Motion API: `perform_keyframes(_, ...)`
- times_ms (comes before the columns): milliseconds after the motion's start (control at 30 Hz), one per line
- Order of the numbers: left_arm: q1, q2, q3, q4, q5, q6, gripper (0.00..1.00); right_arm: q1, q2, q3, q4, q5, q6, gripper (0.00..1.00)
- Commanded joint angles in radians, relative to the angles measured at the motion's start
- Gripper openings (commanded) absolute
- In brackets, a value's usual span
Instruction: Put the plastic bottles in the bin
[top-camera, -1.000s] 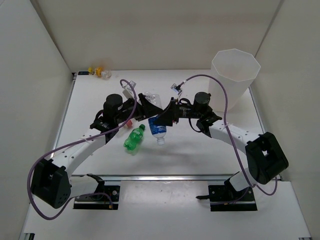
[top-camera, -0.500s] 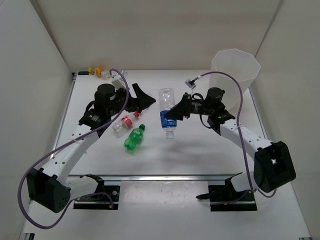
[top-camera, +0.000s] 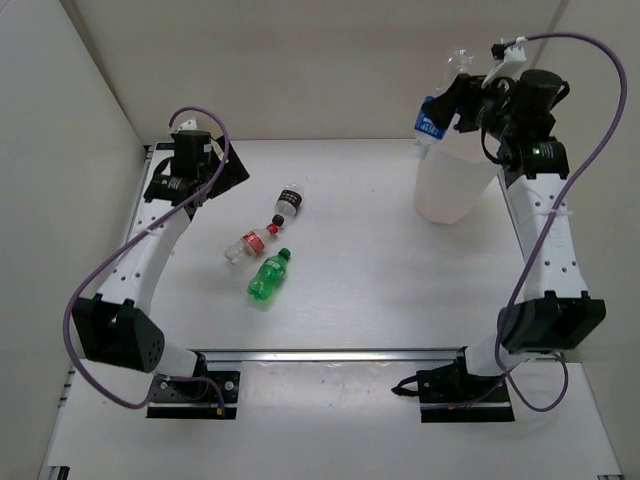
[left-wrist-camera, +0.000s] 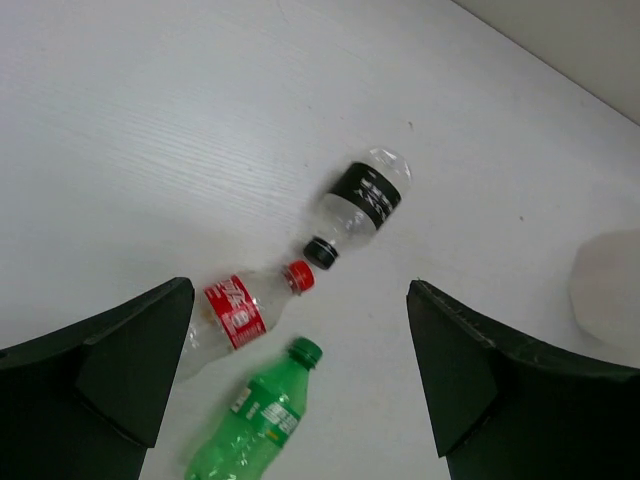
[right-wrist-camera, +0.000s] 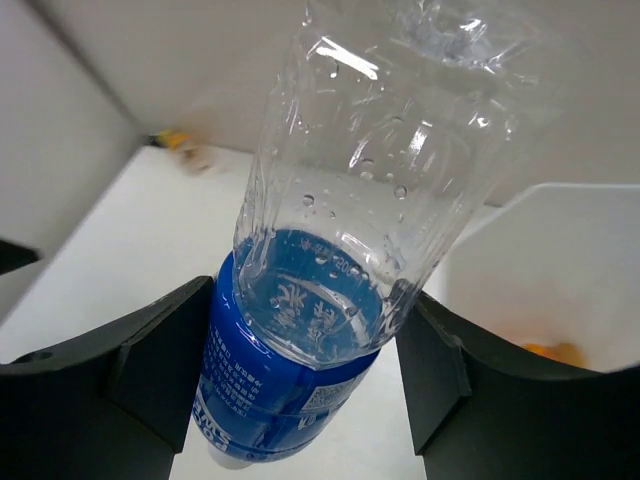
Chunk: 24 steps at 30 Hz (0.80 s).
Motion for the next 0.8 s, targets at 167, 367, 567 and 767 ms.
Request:
perform_keyframes(167, 0.087, 0.309, 0.309, -0.089, -0.134, -0.024, 0.99, -0.081, 0.35, 0.436, -0.252, 0.447, -0.246, 0.0)
perform_keyframes(367, 0.149, 0.593, 0.599, -0.116, -0.194, -0.126, 0.99, -0.129, 0.471, 0.467, -0.19, 0.442, -0.245, 0.21)
perform_keyframes(567, 0.201, 0.941, 1.033, -0.166, -0.184, -0.284, 0.99, -0.138, 0.582, 0.593, -0.236, 0.456, -0.264, 0.94)
perform_keyframes(767, 0.259, 1.136, 1.138, -0.036, -0.149, -0.404, 0.99, -0.164, 0.548, 0.595, -0.247, 0.387, -0.218, 1.0)
